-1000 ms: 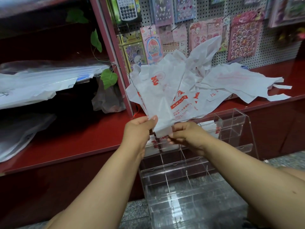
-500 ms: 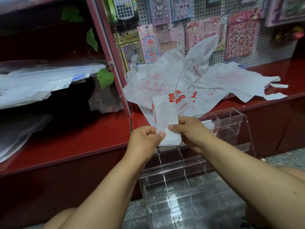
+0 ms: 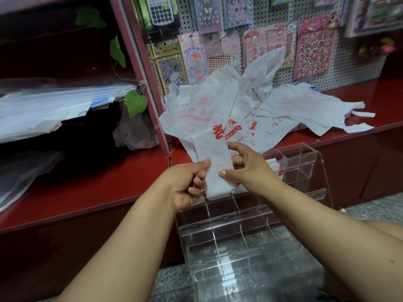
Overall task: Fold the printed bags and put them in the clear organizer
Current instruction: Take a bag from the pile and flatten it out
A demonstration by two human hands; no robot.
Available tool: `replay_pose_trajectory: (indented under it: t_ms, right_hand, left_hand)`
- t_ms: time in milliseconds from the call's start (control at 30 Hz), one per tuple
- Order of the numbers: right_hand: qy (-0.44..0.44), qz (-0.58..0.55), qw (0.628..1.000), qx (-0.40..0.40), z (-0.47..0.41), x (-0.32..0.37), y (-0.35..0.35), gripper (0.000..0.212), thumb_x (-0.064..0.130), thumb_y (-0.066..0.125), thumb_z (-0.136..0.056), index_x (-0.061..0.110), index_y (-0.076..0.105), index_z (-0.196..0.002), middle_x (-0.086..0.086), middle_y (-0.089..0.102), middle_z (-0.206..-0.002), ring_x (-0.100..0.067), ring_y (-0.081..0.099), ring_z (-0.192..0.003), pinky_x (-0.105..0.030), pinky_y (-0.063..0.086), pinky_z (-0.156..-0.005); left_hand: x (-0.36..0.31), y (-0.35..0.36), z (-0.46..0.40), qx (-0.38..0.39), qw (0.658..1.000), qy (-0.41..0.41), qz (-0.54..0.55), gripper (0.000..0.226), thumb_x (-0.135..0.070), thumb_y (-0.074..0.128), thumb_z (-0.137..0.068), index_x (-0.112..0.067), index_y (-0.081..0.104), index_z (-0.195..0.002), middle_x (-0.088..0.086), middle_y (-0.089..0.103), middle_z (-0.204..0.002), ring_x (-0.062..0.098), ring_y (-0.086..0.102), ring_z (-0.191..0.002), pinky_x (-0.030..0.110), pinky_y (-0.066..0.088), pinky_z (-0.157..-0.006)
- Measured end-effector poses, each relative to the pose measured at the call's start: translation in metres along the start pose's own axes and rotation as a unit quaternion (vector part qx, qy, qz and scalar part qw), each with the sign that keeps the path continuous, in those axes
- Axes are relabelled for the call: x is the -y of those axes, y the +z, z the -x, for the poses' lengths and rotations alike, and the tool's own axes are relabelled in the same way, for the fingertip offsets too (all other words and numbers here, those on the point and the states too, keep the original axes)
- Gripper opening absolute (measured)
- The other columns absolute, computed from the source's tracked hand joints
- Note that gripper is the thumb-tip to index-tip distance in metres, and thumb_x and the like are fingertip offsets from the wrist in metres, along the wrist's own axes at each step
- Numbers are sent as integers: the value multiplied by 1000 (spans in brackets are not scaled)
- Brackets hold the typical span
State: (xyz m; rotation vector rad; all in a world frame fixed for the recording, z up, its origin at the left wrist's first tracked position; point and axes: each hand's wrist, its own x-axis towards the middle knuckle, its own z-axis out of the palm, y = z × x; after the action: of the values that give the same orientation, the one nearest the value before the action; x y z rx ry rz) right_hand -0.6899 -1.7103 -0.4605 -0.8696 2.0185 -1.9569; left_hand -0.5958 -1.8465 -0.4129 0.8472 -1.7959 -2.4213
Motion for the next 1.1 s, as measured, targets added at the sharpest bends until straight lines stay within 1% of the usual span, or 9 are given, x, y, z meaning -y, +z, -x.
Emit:
replay_pose_trajectory:
  t_ms: [167,300,433,567,667,767,833,1000,1100]
  right_hand:
    - [3,108,992,-57,1,6,-7,30,30,78,-76,30,60,-101,4,56,-63,-11,54,-59,-22,44,-58]
    - [67,-87,994,-6,1,10,-5,23,25,70,-85,13,63,-103,-4,58,-52,-15,51,-46,-23,39,-44]
    - [36,-152,988,11,4,12,-2,10,8,63,-88,5,64,-78,-16,69,-71,-18,65,-60,-22,53,-57]
    - [6,-121,993,0,3,7,-5,11,3,66,-84,6,67,-74,-14,70,-70,-21,68,-66,-27,57,-65]
    - [-5,-108,994,-3,4,6,-3,10,15,73,-77,8,70,-71,-14,70,-71,-23,68,-68,-34,58,-73]
    - [4,-113,993,-25,5,7,-2,38,42,73,-65,5,73,-76,-18,71,-82,-31,69,-79,-46,56,-84]
    - [-5,-99,994,-46,6,5,-1,38,50,75,-67,12,73,-72,-20,69,-83,-35,67,-83,-54,53,-89]
    - [54,-212,975,-37,3,10,-2,41,32,73,-73,10,60,-105,-11,66,-96,-22,65,-90,-36,53,-84]
    - [80,-218,973,-1,3,14,-5,22,24,63,-84,4,65,-94,-12,68,-91,-22,64,-84,-34,52,-81]
  left_hand:
    - [5,5,-1,-31,993,109,-33,16,-20,65,-92,-11,59,-81,-1,63,-52,1,47,-36,12,30,-32]
    - [13,3,-5,-37,977,192,-89,18,-16,62,-94,-9,63,-77,4,69,-63,4,57,-45,14,39,-39]
    - [18,1,-3,-16,961,248,-123,11,-9,62,-92,-6,70,-85,11,72,-80,14,67,-69,20,52,-55]
    - [21,-4,-4,-6,948,292,-124,11,-14,66,-91,-9,75,-89,17,75,-93,37,70,-95,45,56,-87]
    - [25,-4,-8,-44,928,334,-157,17,-20,69,-90,-7,76,-82,18,74,-85,29,71,-83,41,56,-82]
    - [29,-3,-11,-61,910,370,-176,25,-20,70,-89,3,73,-80,29,69,-84,23,63,-75,47,53,-77]
    - [32,-2,-12,-62,902,387,-180,29,-23,71,-88,5,71,-78,33,66,-84,21,58,-74,43,50,-72]
    - [41,0,-16,-48,900,383,-204,35,-30,72,-84,3,67,-71,23,60,-65,16,50,-67,33,41,-65]
    - [46,0,-17,-31,905,367,-213,35,-20,71,-88,10,64,-71,17,54,-62,17,47,-65,31,38,-63]
